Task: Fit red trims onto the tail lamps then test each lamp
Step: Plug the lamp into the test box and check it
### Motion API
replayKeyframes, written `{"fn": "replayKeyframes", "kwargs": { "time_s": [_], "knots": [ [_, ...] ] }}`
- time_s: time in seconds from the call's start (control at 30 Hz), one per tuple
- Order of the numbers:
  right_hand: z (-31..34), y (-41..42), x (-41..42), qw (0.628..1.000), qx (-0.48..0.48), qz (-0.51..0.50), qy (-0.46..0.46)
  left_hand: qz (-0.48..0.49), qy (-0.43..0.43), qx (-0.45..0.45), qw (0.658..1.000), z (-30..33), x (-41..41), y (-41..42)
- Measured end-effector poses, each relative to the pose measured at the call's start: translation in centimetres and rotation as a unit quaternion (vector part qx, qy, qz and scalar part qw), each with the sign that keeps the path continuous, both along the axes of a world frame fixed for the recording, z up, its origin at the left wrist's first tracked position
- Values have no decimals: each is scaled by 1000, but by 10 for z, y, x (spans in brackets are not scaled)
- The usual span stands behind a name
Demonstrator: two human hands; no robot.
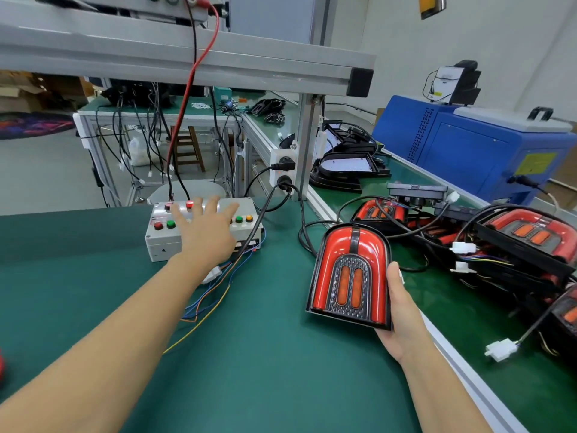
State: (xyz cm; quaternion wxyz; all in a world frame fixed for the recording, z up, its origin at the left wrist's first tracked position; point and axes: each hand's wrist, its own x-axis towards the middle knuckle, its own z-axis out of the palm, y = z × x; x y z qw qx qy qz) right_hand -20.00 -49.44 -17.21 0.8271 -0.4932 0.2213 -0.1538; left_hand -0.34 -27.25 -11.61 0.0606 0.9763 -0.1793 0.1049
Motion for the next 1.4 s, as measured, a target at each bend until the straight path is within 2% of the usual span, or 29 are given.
{"fn": "replayKeyframes", "kwargs": {
  "time_s": [0.13,0.2,0.27,0.43,0.6,0.77,0.83,1.0,1.07,1.13,1.2,1.23,1.3,1.4],
  "knots": [
    [0,-1,1,1000,-6,4,9,13,-40,-223,974,-2,-25,21],
    [-1,-2,1,1000,-2,3,6,21,-45,-276,960,-10,-39,35],
    [-1,-3,0,1000,1,8,5,37,-37,-290,956,-22,-51,48],
    [0,5,8,1000,4,12,24,84,37,-221,971,-46,-59,71],
    [9,16,16,999,-18,23,43,66,68,-175,980,-57,-60,71],
    [25,15,23,991,-54,32,119,42,82,-75,993,-50,-50,65],
    [31,13,26,981,-111,15,160,35,97,-57,993,-44,-45,64],
    [43,9,30,925,-284,14,252,35,111,-69,991,-33,-38,61],
    [45,14,28,884,-393,-20,251,34,89,-89,991,-34,-41,63],
    [48,25,25,822,-523,-93,203,23,43,-125,991,-36,-47,64],
    [56,43,24,758,-628,-149,97,5,4,-185,983,-37,-55,65],
    [59,53,26,732,-664,-146,51,-9,-3,-212,977,-36,-59,64],
    [63,72,30,686,-721,-94,-6,-50,2,-244,968,-33,-68,61],
    [63,97,40,631,-775,9,-41,-119,19,-289,950,-27,-79,58]
  ]
}}
